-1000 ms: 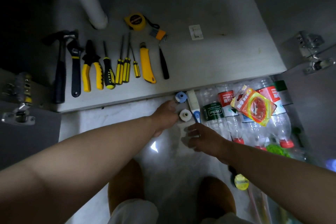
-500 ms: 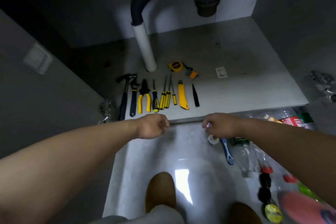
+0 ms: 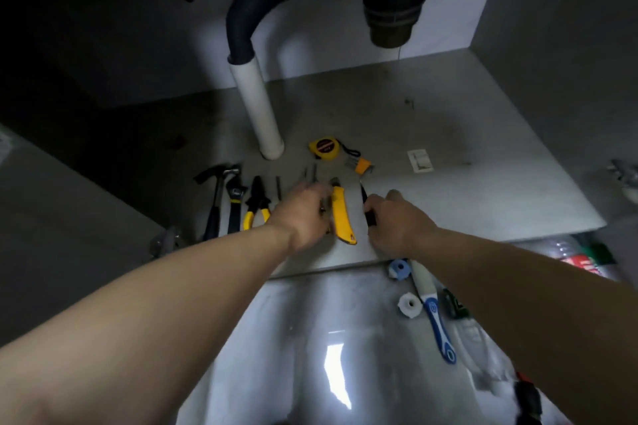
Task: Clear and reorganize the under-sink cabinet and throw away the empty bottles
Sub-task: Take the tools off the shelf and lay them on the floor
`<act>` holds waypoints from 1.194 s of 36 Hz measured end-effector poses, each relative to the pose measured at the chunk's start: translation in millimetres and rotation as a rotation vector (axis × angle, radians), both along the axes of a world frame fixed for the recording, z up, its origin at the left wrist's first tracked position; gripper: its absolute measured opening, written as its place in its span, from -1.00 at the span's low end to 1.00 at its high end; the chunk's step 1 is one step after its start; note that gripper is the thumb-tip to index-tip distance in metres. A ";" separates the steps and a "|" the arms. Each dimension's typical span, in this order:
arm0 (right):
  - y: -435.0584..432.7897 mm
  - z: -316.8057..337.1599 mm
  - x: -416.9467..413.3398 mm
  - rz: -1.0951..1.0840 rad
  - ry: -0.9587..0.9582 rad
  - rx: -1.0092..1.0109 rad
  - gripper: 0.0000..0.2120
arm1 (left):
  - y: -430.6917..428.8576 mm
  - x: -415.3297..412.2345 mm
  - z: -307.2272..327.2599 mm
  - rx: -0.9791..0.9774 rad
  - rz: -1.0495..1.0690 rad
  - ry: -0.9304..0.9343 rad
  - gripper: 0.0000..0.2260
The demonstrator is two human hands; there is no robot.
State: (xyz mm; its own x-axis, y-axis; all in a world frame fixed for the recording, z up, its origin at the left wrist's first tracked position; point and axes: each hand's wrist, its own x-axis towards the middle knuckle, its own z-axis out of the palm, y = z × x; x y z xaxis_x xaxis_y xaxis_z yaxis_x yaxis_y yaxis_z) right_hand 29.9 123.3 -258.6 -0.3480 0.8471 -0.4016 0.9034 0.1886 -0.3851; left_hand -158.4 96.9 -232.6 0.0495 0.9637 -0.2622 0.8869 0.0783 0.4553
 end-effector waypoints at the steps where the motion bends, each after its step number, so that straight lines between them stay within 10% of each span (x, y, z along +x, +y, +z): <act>1: 2.5 -4.4 -1.7 -0.003 0.010 0.013 -0.57 | 10.4 2.1 -1.7 0.033 -0.015 0.011 -0.63; 15: 8.6 -50.1 5.6 -0.254 0.191 0.208 -0.75 | 141.1 -10.1 -44.5 -0.070 -0.047 0.091 -0.23; 28: -63.6 -7.4 20.0 -0.142 0.787 -0.341 -0.86 | 133.2 -16.2 -59.3 0.029 0.004 0.144 -0.46; 34: -107.8 -43.9 17.8 0.408 0.207 -0.450 -0.83 | 113.2 -11.1 -41.8 0.221 0.097 0.084 -0.60; 43: -108.2 -96.2 0.0 0.311 -0.160 0.061 -0.65 | -15.3 2.6 -7.0 0.268 -0.066 -0.348 -0.55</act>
State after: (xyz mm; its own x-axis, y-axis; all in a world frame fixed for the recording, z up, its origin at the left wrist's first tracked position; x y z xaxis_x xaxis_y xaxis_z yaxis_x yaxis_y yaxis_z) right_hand 30.0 15.1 -354.8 -0.5295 0.7348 -0.4239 0.8473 0.4821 -0.2226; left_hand -155.8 81.6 -239.6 0.1541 0.9872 0.0398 0.6762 -0.1347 0.7243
